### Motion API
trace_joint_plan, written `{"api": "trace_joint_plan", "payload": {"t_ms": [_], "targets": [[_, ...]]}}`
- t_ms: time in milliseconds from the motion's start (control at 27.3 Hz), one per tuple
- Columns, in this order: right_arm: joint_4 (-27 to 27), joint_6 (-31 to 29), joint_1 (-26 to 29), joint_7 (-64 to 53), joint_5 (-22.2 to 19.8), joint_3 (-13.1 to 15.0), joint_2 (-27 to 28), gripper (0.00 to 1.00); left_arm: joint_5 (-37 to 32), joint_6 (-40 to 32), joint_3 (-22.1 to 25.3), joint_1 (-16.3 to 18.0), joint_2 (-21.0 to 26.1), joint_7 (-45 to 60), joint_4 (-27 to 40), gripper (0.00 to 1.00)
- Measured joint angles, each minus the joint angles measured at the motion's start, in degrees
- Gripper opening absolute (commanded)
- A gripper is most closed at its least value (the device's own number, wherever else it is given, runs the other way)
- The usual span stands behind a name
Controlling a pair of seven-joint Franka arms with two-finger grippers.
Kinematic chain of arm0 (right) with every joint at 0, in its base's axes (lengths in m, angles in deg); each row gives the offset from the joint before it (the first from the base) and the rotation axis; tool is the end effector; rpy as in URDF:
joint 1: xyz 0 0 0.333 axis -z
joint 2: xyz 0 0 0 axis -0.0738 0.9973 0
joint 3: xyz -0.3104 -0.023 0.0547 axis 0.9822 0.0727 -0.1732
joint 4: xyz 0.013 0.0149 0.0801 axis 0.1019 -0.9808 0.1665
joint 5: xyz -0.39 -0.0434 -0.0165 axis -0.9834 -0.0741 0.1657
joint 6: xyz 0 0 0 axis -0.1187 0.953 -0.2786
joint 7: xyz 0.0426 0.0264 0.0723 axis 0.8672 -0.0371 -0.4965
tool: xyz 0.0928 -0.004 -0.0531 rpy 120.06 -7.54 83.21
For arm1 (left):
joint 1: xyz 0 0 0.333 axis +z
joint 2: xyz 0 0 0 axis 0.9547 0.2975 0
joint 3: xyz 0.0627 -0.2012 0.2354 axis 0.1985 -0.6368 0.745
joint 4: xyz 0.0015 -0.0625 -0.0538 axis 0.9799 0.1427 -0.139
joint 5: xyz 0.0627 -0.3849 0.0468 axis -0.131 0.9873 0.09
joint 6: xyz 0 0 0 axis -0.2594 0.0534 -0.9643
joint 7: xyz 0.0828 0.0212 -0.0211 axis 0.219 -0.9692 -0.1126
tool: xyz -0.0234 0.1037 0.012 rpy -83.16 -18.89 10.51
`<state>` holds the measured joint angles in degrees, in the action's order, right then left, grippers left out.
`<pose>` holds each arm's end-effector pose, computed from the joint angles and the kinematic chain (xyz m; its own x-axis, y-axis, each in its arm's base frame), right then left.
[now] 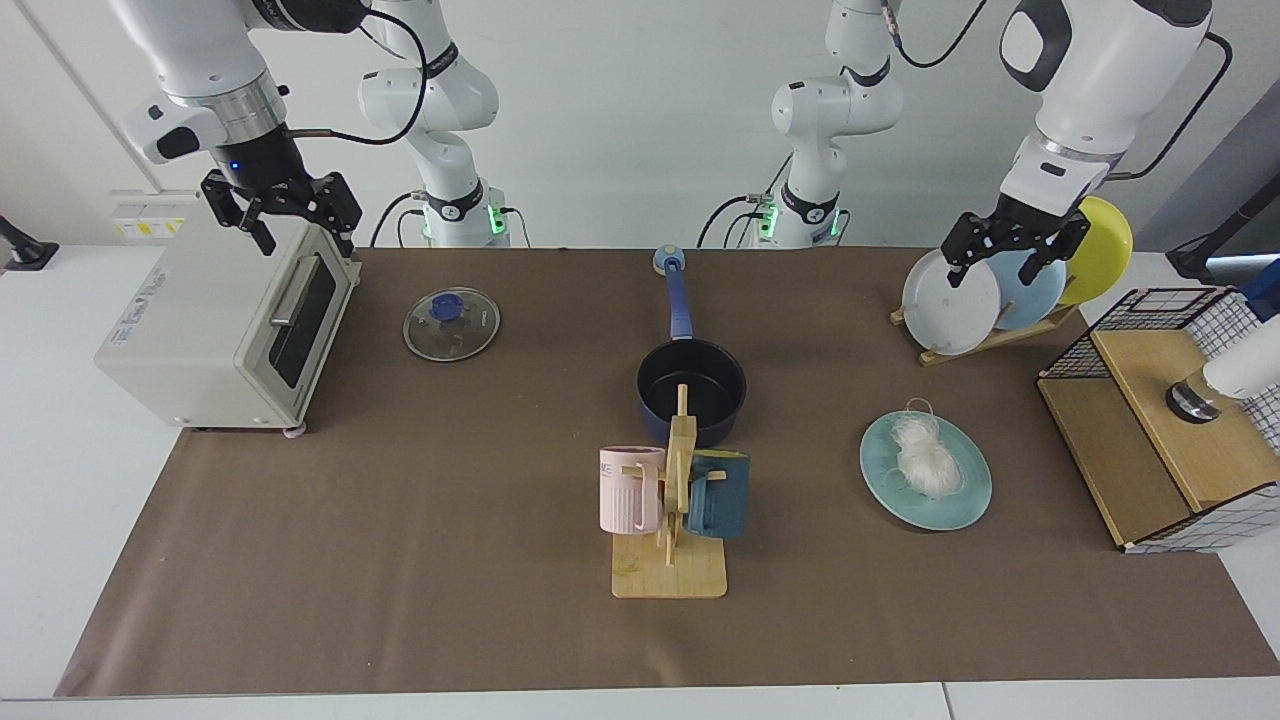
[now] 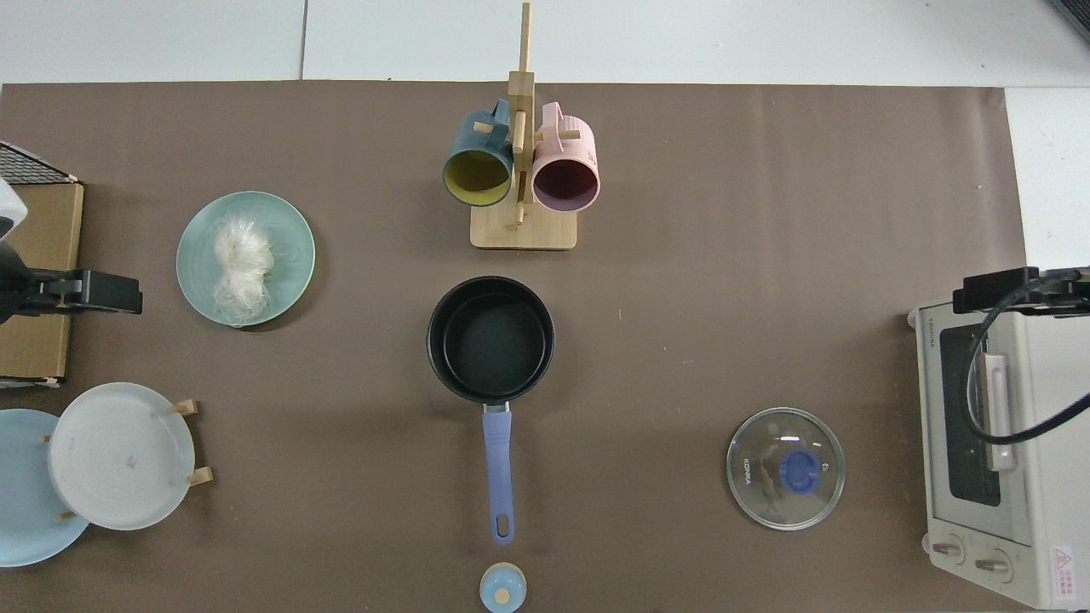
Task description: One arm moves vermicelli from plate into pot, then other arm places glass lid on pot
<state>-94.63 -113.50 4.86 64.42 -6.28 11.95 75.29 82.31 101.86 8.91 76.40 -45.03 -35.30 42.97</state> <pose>0.5318 -0.0268 0.6383 0.9954 -0.0819 0.0494 -0.0814 -0.9966 -0.0120 0.5465 0.0069 0.6074 0.9984 -0.0327 0.0471 -0.0315 -0.9992 -0.0265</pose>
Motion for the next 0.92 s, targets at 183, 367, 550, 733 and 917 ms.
{"api": "trace_joint_plan", "payload": {"t_ms": [183,367,550,733,917], "targets": [[0.0,0.0,0.01,0.0,0.0,0.01,0.0,1.0,0.0,0.0,0.0,0.0,0.0,0.0,0.0,1.0],[0.0,0.0,0.0,0.0,0.0,-0.07,0.0,1.0,0.0,0.0,0.0,0.0,0.0,0.0,0.0,1.0],[-0.1,0.0,-0.08,0.0,0.0,-0.2,0.0,1.0,0.0,0.0,0.0,0.0,0.0,0.0,0.0,1.0],[-0.9,0.02,-0.27,0.0,0.01,-0.53,0.02,1.0,0.0,0.0,0.0,0.0,0.0,0.0,0.0,1.0],[-2.57,0.02,-0.31,0.0,0.01,-1.08,0.04,1.0,0.0,0.0,0.0,0.0,0.0,0.0,0.0,1.0]]}}
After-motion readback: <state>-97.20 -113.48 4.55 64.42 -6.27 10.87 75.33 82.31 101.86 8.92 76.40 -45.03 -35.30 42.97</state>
